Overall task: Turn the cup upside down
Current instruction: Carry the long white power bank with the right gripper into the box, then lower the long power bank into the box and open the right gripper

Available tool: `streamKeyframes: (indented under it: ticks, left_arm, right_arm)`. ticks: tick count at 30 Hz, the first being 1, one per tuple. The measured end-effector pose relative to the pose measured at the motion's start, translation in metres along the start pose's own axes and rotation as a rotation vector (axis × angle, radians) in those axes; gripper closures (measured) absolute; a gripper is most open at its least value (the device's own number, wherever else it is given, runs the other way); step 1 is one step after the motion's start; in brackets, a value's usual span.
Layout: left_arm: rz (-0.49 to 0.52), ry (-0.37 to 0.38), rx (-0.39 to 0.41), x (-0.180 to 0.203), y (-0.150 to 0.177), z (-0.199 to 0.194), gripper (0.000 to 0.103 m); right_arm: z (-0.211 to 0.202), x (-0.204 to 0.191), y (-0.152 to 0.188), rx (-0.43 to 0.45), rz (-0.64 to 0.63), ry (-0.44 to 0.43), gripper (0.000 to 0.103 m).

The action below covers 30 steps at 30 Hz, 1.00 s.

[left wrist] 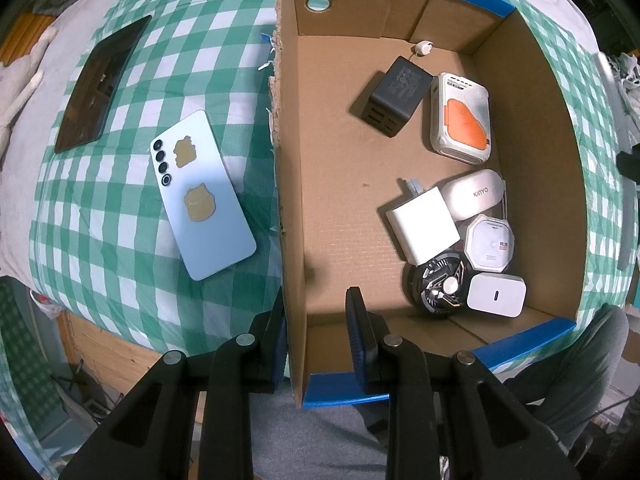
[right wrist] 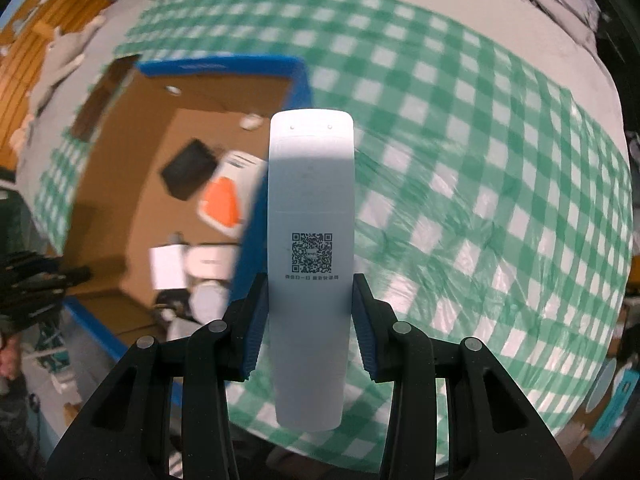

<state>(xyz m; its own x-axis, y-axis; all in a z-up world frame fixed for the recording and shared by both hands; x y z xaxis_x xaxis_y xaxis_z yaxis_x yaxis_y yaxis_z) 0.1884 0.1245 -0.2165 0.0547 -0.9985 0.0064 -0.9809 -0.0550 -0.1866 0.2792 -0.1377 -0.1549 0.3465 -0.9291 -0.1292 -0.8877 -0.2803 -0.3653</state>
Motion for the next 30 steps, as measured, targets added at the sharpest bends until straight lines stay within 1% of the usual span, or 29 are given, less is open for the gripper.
streamKeyframes:
  ticks: [3,6,15,22,28,30]
  left_arm:
    - [0.002,-0.002,0.000,0.001,0.000,0.000,0.078]
    - [0.001,-0.002,-0.001,0.000,0.000,0.000,0.078]
    - [0.002,-0.002,0.000,0.000,0.001,-0.001,0.078]
    - [0.002,-0.002,0.002,0.000,0.001,-0.001,0.078]
    - [0.001,0.000,0.003,0.000,0.002,-0.001,0.078]
    - [0.002,-0.001,0.004,0.000,0.002,-0.001,0.078]
  right_arm:
    - [-0.009,-0.018,-0.007,0.004,-0.026,-0.041,0.064]
    - [-0.005,-0.038,-0.009,-0.010,-0.058,-0.068,0.064]
    - [0.016,-0.095,-0.002,-0.047,-0.143,-0.100,0.064]
    - [0.045,-0.114,0.007,-0.092,-0.157,-0.084,0.064]
    - [0.072,-0.110,0.014,-0.118,-0.144,-0.055,0.064]
    - [0.079,-0.107,0.017,-0.130,-0.133,-0.064,0.064]
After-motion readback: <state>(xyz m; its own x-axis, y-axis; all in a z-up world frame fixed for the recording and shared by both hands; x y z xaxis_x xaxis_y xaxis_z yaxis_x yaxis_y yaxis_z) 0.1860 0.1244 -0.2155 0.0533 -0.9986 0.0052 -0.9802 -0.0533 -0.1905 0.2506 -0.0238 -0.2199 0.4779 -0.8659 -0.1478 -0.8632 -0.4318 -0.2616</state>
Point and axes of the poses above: each gripper's, at about its wrist camera, not at the fingertips, and z roughly the way its jaws point, x to its right, y to its underside, the point moved 3 cm from there along z, roughly the way its jaws point, and after that the axes turned 13 degrees about x, right-handed, at the moved point
